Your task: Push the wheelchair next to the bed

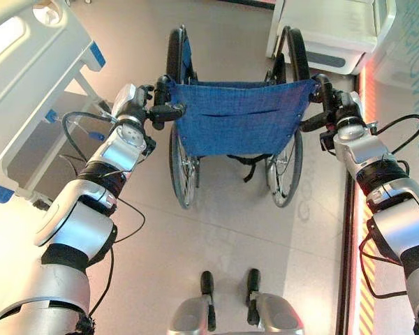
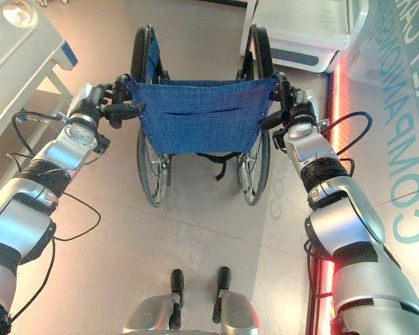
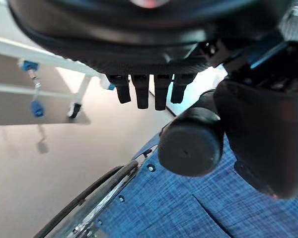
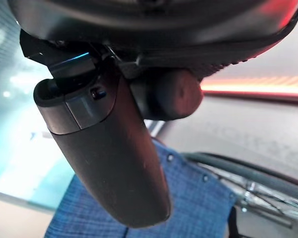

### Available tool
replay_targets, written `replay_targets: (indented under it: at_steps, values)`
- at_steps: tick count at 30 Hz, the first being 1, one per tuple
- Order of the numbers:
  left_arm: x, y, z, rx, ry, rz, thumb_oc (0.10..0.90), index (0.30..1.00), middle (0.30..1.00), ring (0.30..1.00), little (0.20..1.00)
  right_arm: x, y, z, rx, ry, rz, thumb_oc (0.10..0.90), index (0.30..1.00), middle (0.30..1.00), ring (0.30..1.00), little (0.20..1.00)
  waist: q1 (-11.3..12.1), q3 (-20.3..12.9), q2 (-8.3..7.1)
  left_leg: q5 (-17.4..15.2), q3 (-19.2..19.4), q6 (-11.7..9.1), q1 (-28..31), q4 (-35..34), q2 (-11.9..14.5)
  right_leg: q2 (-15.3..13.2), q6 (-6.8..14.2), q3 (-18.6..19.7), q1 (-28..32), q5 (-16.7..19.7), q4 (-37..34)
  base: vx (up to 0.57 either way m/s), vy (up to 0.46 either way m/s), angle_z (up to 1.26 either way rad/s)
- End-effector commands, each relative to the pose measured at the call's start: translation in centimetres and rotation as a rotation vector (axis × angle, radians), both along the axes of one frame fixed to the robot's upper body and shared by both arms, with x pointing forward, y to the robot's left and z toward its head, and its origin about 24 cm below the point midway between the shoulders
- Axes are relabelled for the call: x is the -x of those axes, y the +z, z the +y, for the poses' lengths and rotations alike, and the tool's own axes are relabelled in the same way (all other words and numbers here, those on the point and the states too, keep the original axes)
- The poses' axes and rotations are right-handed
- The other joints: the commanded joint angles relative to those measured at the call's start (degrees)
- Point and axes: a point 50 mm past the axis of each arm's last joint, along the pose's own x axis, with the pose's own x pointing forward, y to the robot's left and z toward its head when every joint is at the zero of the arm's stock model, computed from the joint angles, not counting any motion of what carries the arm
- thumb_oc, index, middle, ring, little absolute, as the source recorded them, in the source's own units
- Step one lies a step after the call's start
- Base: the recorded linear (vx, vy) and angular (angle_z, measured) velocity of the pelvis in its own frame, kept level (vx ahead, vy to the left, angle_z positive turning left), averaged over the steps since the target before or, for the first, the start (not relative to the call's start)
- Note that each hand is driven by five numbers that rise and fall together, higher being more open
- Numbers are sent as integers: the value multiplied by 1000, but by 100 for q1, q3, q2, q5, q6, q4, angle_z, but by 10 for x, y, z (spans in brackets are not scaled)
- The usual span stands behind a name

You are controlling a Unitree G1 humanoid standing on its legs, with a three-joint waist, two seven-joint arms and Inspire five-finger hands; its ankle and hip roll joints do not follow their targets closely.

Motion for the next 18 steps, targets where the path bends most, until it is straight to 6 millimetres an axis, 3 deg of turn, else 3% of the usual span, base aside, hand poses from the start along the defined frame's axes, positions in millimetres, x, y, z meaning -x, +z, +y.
replay_targets:
  at_steps: [1,5,6,11,18]
  values:
    - [-2,12,10,-67,94,27,800,900,900,900,900,-8,68,26,-29,42,-179,800,900,900,900,900,167,-220,-49,-659,-89,-188,-272,445,-5,-273,133,9,-106,-547,449,0,0,0]
    - [-4,14,6,-172,19,115,800,900,900,900,900,-9,64,30,-58,93,-159,800,900,900,900,900,144,-198,-37,-663,-68,-198,-285,477,17,-268,127,9,-120,-552,476,0,0,0]
    - [-4,14,4,-190,-1,119,400,300,300,300,300,-9,65,31,-56,95,-165,400,300,300,300,300,138,-193,-33,-661,-66,-198,-290,477,17,-268,127,10,-124,-550,475,0,0,0]
    - [-7,14,-9,-270,-92,142,400,300,300,300,300,-8,67,34,-54,130,-203,400,300,300,300,300,109,-200,-19,-662,-49,-193,-291,481,15,-262,121,14,-132,-553,484,0,0,0]
    - [-6,1,-10,-301,-120,192,400,300,300,300,300,-7,74,44,-2,200,-281,400,300,300,300,300,96,-203,-19,-662,-53,-201,-329,497,28,-263,104,11,-151,-559,461,0,0,0]
